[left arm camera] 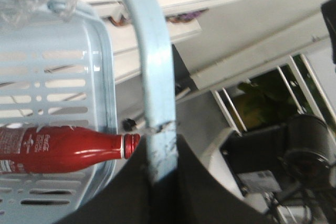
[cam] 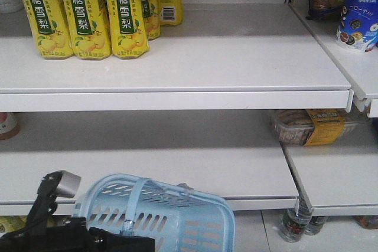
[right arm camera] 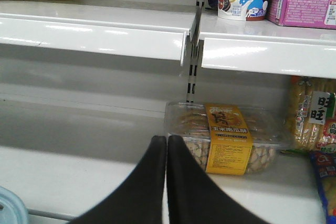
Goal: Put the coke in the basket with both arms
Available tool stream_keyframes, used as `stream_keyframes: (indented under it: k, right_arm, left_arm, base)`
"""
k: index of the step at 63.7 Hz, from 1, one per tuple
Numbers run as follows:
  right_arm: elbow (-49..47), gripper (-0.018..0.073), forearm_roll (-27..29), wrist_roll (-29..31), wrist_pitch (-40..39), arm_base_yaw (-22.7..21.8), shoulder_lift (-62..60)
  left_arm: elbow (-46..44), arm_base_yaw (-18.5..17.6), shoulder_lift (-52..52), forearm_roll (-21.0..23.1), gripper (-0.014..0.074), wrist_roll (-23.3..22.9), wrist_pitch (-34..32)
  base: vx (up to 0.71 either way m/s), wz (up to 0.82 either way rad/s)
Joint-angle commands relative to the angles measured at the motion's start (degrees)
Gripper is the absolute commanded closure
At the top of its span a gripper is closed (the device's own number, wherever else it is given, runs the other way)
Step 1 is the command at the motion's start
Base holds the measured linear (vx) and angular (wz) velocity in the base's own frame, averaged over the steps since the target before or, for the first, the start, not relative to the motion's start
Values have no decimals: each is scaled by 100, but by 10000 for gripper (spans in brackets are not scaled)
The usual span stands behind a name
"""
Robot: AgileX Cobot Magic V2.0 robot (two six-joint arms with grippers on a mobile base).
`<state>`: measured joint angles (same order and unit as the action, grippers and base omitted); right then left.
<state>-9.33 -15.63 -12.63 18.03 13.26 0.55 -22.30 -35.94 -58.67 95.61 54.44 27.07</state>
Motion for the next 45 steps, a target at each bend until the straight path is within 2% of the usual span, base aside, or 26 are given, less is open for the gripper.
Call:
stream_keyframes:
  k: [1, 7, 12, 15, 22, 26, 35, 39, 45]
  right_arm:
    - [-172, 568, -62, 22, -399, -9, 78]
    - [-172, 568, -62, 22, -399, -9, 78]
    - [-172, 568, -62, 22, -399, -9, 78]
    - [-172, 568, -62, 22, -399, -9, 78]
    - [-172, 568, -62, 22, -399, -9, 78]
    - [-172, 568, -62, 22, -399, -9, 78]
    - [-172, 568, -62, 22, -399, -9, 78]
    - [-172, 568, -62, 22, -399, -9, 78]
    - [-172, 568, -62, 22, -399, -9, 78]
  left_arm:
    - [-79, -18, 419, 461, 603, 28, -109]
    - [-54, -18, 644, -15, 603, -12, -307]
    - [-54, -18, 871, -665, 603, -76, -464]
    - [-54, -18, 1031, -1074, 603, -283, -571]
    - [-53, -18, 1373, -2066, 603, -1183, -913]
    - [-53, -18, 1595, -2733, 603, -1924, -1141]
    - [-48, -18, 1975, -4398, 603, -3173, -1509]
    - [-42, -18, 2130, -5010, 603, -3531, -1645]
    - [-42, -18, 2367, -5640, 603, -3750, -1817]
  base:
    - [0, 0]
    - [0, 0]
    - [0, 0]
    - [0, 0]
    - [0, 0]
    - [0, 0]
    - [0, 0]
    - [0, 0]
    - [0, 0]
